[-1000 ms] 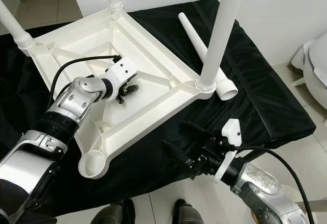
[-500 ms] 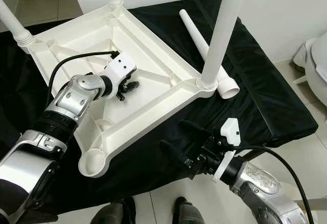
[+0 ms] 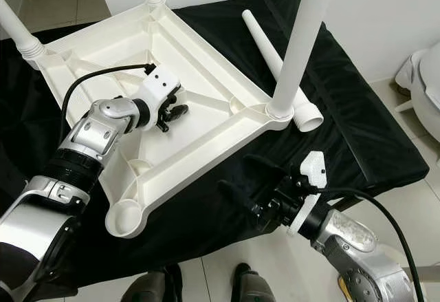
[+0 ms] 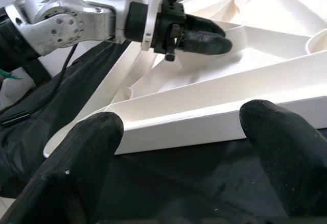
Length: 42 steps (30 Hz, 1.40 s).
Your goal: Building children table
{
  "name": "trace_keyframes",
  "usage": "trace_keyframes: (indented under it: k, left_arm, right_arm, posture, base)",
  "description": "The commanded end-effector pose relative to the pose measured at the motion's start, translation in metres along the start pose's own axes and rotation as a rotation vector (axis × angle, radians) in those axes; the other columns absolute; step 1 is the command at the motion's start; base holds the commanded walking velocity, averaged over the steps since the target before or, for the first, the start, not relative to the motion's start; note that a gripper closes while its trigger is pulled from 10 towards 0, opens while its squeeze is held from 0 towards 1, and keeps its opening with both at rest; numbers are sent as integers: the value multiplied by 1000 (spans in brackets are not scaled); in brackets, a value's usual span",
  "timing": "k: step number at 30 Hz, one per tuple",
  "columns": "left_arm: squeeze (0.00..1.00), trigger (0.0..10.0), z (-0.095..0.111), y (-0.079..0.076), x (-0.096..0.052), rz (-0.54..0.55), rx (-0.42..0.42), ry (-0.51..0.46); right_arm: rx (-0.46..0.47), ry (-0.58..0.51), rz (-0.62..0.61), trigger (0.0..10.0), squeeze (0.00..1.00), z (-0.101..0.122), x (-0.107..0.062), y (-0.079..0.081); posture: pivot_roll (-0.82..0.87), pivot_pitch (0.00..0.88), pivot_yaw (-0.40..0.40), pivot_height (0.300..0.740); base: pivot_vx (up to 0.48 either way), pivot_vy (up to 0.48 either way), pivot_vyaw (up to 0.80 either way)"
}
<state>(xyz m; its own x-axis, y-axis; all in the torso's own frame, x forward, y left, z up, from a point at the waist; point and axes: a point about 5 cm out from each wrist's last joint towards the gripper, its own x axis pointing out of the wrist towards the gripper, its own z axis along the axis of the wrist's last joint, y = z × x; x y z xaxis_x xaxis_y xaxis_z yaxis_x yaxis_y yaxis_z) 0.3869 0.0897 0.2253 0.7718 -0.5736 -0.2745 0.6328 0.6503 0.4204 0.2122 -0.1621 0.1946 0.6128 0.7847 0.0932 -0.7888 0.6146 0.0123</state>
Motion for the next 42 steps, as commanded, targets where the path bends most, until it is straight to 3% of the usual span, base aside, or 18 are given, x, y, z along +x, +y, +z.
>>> trace_keyframes:
  k: [1,3,4,8,13,14,15,16,24,31,42]
  left_arm:
    - [0,10000,37,30,-17,218,111,-142]
    - [0,10000,37,29,-19,201,91,-153]
    - [1000,10000,40,28,-21,177,82,-171]
    - [1000,10000,41,27,-23,153,28,-194]
    - [1000,10000,41,30,-23,194,83,-186]
    - [604,10000,42,30,-23,193,75,-194]
    - [59,10000,43,29,-24,186,80,-201]
    - [0,10000,43,29,-23,183,81,-199]
    - [0,10000,20,27,-14,227,83,-57]
    - [0,10000,-13,22,-5,250,16,72]
    - [0,10000,-35,9,6,207,-21,149]
  right_arm:
    - [-2,1,14,10000,0,-2,1,1]
    - [-3,0,16,10000,0,-2,1,1]
    - [-5,1,16,10000,0,-1,1,0]
    - [-7,1,16,10000,0,-1,1,-1]
    - [-10,1,17,10000,0,-2,2,-2]
    - [-12,1,18,10000,0,-2,2,-2]
    - [-15,2,17,10000,0,-2,2,-3]
    - [-16,1,15,10000,0,-2,3,-4]
    - [-17,0,17,10000,0,-1,3,-3]
    - [-18,0,17,10000,0,-1,2,-2]
    - [-23,4,19,10000,0,0,2,-2]
  posture:
    - [-112,152,72,740]
    - [-111,152,70,740]
    - [-111,151,70,740]
    - [-108,152,68,740]
    - [-109,149,67,740]
    - [-109,149,67,740]
    - [-109,149,67,740]
    - [-110,149,69,740]
    - [-111,158,73,740]
    - [-117,155,73,740]
    - [-125,155,74,740]
  base:
    - [0,0,0]
    - [0,0,0]
    - [0,0,0]
    - [0,0,0]
    - [0,0,0]
    - [0,0,0]
    - [0,0,0]
    - [0,0,0]
    - [0,0,0]
    - [0,0,0]
    - [0,0,0]
